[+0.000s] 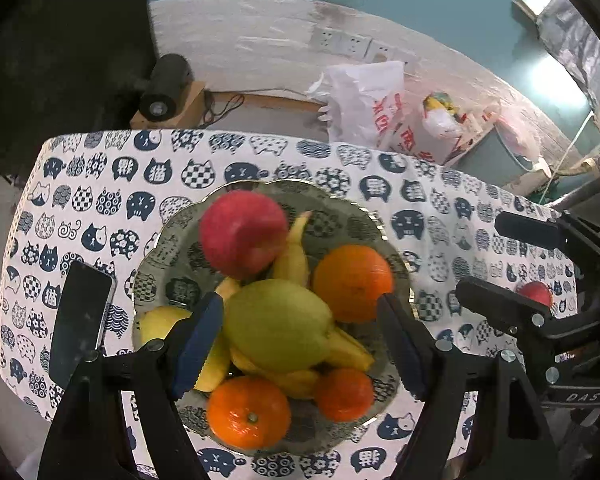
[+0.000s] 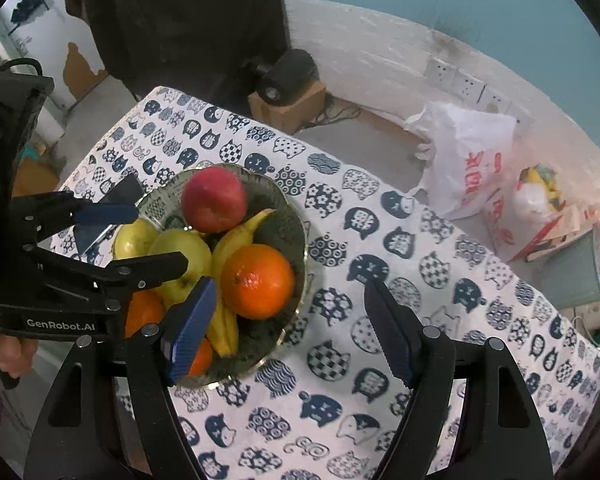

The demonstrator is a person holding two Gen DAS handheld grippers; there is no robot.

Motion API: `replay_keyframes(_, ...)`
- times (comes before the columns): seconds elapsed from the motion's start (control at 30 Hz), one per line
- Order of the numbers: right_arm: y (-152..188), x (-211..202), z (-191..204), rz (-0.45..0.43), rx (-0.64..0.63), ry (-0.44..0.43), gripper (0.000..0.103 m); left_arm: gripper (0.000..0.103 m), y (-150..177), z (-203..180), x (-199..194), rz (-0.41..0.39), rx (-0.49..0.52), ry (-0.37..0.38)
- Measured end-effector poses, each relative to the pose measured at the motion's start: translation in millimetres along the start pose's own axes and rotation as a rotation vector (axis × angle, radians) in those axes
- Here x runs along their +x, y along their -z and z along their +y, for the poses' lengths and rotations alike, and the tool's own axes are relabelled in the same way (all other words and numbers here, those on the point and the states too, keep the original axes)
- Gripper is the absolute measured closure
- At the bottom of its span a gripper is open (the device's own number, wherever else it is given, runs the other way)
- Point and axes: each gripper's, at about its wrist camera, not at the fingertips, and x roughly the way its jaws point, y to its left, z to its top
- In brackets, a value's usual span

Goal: Organize fruits
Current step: 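Move both tools to the last red apple and tangerine on the cloth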

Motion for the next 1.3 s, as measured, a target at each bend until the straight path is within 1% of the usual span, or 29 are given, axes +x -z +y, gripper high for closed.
replay_keyframes(0.17, 15.1, -18.9, -9.4, -0.010, -0.015, 0.036, 0.025, 0.023, 3.5, -16.2, -11.5, -0.018, 0.029, -0.002)
replay_keyframes(0.3, 28.2, -32.8, -18.9, -0.012, -0.021, 0.068, 0.022, 0.022, 5.9, -31.6, -17.9, -0.024, 0.044, 0.013)
replay_keyframes(0.43, 44.1, -46.7, -33.5, -0.007, -0.021, 0.089, 0.022, 0.022, 9.7, -54.7, -20.2, -0.025, 0.089, 0.012)
replay_keyframes(0.53, 57.2, -55.8, -49.0, -0.001, 0.000, 0.112, 0.022, 0.022, 12.1, -73.5, -20.0, -0.016, 0.120, 0.030)
replay_keyframes(0.63, 70.8, -64.5, -66.6, 0.003, 0.023, 0.138, 0.022, 0.022, 15.2, -94.0, -20.6, -0.011, 0.163, 0.042)
replay_keyframes(0.7, 79.9, -69.0, -78.2, 0.009, 0.039, 0.149, 0.022, 0.022, 17.2, -106.8, -21.2, -0.013, 0.193, 0.037)
replay_keyframes(0.83, 97.9, -76.3, -101.5, 0.020, 0.079, 0.171, 0.022, 0.017, 20.0, -132.7, -19.0, -0.005, 0.244, 0.032)
replay_keyframes(1.07, 129.6, -91.3, -145.4, 0.028, 0.157, 0.206, 0.022, 0.017, 24.6, -182.0, -11.8, 0.018, 0.332, 0.051)
replay_keyframes(1.3, 171.5, -98.9, -197.0, 0.051, 0.277, 0.246, 0.022, 0.017, 31.9, -230.9, 8.2, 0.076, 0.394, 0.088)
